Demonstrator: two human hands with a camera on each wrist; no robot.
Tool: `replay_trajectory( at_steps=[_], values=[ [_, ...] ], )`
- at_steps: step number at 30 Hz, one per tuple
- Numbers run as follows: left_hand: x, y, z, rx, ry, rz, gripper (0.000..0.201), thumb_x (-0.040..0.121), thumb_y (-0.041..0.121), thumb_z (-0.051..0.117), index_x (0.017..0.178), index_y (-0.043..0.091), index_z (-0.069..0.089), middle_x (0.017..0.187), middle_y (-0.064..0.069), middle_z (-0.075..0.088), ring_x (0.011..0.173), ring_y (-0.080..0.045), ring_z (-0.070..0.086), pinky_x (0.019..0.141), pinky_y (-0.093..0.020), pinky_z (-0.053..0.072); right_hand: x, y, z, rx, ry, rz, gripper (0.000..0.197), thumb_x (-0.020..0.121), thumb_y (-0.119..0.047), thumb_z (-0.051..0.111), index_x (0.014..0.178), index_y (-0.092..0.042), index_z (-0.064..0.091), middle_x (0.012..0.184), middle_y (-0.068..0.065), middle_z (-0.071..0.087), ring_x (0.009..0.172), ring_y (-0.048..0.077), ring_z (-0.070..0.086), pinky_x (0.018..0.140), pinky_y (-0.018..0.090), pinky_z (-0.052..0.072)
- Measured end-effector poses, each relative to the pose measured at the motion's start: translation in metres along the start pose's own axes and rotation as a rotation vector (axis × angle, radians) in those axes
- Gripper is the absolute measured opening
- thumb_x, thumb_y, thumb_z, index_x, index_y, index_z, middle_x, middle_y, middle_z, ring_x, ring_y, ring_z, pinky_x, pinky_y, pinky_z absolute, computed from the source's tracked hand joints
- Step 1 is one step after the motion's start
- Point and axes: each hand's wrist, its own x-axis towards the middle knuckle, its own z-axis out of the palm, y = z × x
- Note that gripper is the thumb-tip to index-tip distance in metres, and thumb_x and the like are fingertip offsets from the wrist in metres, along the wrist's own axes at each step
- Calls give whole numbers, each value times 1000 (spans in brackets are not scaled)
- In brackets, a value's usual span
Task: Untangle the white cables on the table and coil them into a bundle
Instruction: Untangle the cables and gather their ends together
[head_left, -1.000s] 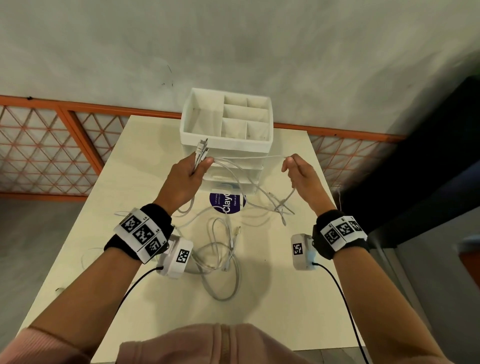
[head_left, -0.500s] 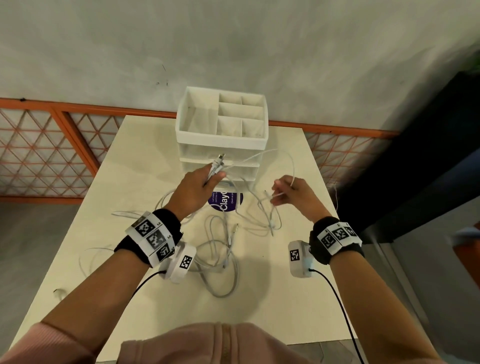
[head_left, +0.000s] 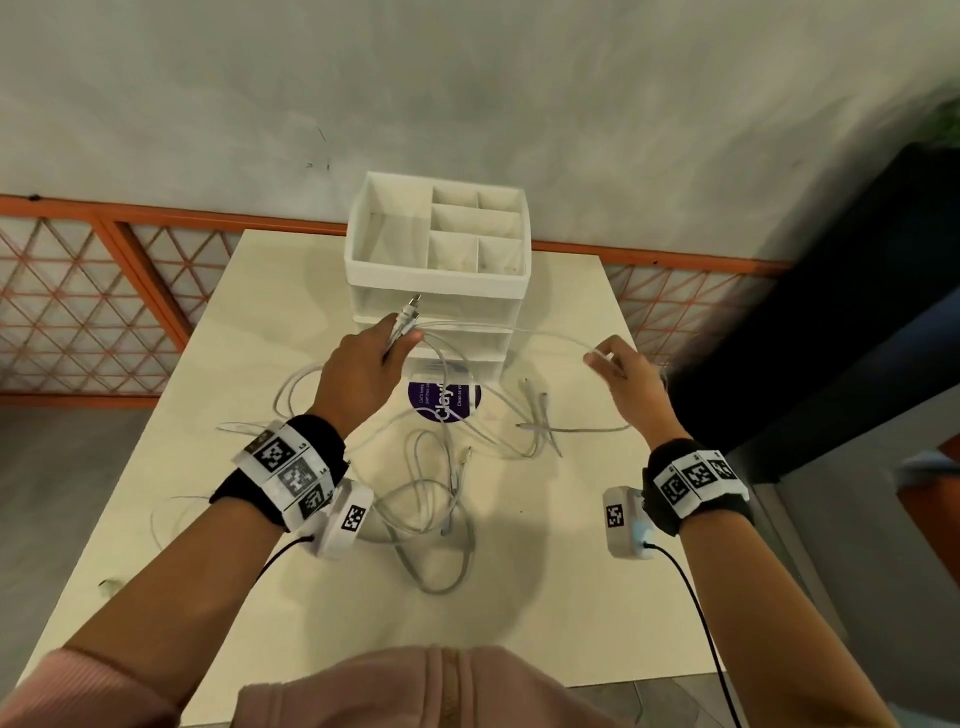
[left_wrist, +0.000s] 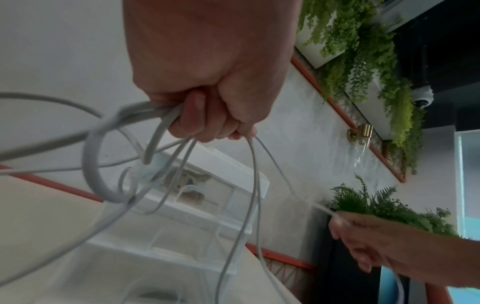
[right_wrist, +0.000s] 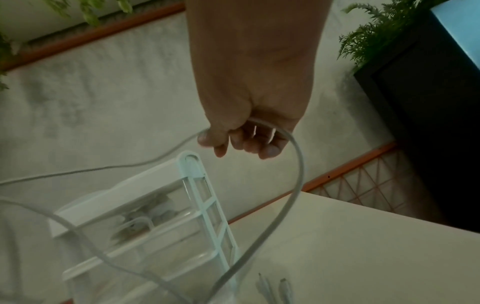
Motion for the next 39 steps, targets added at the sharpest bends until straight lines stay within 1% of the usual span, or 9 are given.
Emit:
replay_trajectory(
  at_steps=[7,12,15,18,24,27,30,33,39],
  values=[
    [-5,27,10,-112,-156,91,32,96,37,45,104,9,58,62,-7,57,62,-27,55,65,-41,44,-8,-10,18,64,-393,131,63,70,-9,81,125,-15,51,111,4,55,103,21,54,73,22,42],
    [-6,55,15,-224,-228,139,24,97,33,48,108,16,61,76,-7,69,70,-10,63,70,-27,49,-7,-65,36,160,-712,-89,82,65,-25,86,132,-34,40,133,-20,47,121,-10,43,102,16,35],
    [-2,60,10,-307,-163,134,21,96,26,51,76,30,49,55,9,45,52,0,47,56,-12,36,-7,-71,46,162,-684,-98,15,82,-32,71,90,-21,66,98,2,71,91,10,67,95,35,50],
    [-2,52,1,-275,-159,109,35,96,26,51,65,36,39,52,10,36,49,1,44,53,-12,33,1,-61,38,160,-571,-98,15,93,-21,58,79,-16,62,75,1,64,64,1,62,75,26,48],
    [-5,46,-1,-104,-140,132,22,95,38,48,94,20,61,50,9,45,49,-7,49,53,-26,37,33,-59,8,-41,-268,-189,29,87,8,49,103,-12,62,97,5,53,86,14,53,71,16,44],
    [4,43,-14,-70,14,151,33,95,37,48,110,11,62,58,-1,57,51,-23,56,49,-30,37,48,-47,-5,-146,-207,-81,10,89,-14,58,79,-15,61,65,2,57,60,16,52,61,29,38],
    [11,33,-25,-22,143,172,36,96,36,47,110,6,61,66,-16,67,59,-33,63,53,-29,36,52,-13,-8,-293,-105,-7,29,83,-32,69,82,-4,64,84,17,59,82,30,54,70,31,36],
    [18,22,-34,23,251,105,40,98,37,44,111,2,59,70,-21,67,62,-38,62,54,-26,29,37,20,-2,-363,-102,48,14,87,-8,62,100,-5,68,108,26,54,106,38,50,89,34,36],
    [21,21,-30,31,216,91,40,97,37,44,112,2,59,79,-25,69,73,-43,65,61,-36,42,13,51,17,-244,-301,198,36,85,9,44,78,-22,60,89,11,60,78,30,60,65,30,46]
  ],
)
